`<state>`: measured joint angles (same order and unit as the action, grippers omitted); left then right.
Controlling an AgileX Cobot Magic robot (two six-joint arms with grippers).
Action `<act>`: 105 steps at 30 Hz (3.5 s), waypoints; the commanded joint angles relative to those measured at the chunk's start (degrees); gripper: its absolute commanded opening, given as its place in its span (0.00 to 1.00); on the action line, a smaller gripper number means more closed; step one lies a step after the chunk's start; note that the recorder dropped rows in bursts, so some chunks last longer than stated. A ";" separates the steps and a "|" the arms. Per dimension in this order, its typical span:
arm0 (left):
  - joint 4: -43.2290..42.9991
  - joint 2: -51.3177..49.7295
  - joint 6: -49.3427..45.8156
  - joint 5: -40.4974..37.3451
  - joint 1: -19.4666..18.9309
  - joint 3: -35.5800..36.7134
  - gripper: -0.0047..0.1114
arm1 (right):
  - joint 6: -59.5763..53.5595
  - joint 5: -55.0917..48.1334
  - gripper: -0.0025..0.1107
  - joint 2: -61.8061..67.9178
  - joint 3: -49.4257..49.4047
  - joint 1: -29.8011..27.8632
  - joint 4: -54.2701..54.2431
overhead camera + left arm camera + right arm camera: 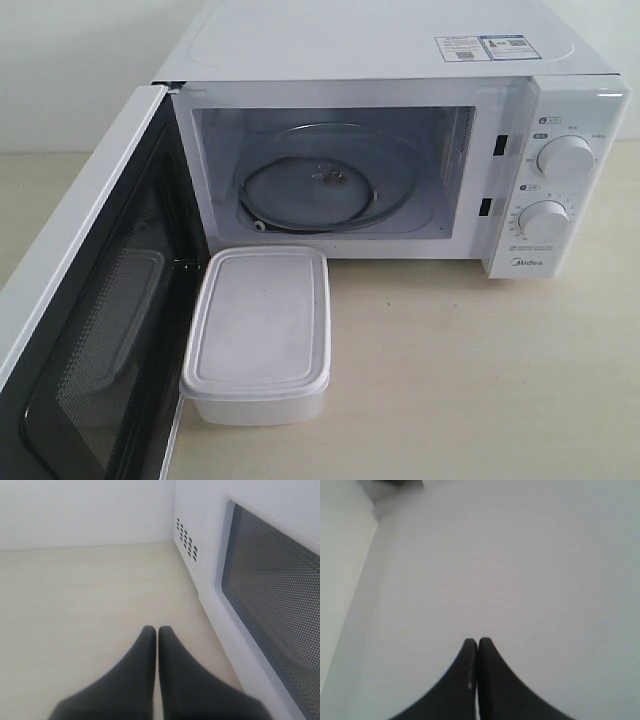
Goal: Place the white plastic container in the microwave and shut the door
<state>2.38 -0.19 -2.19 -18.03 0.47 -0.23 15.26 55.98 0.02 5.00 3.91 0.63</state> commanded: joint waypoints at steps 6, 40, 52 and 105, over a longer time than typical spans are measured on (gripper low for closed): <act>-0.13 0.19 -0.37 -0.02 -0.22 0.23 0.07 | -2.55 -52.35 0.02 4.95 24.94 0.05 -0.63; -0.13 0.19 -0.37 -0.02 -0.22 0.23 0.07 | -66.39 -121.76 0.02 70.96 32.76 0.05 -78.20; -0.13 0.19 -0.37 -0.02 -0.22 0.23 0.07 | -83.94 -111.33 0.02 89.96 33.12 7.12 -95.53; -0.13 0.19 -0.37 -0.02 -0.22 0.23 0.07 | -85.87 -95.63 0.52 104.71 42.56 12.07 -99.11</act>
<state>2.38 -0.19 -2.19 -18.03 0.47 -0.23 -70.64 -39.68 104.81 46.95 15.76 -97.61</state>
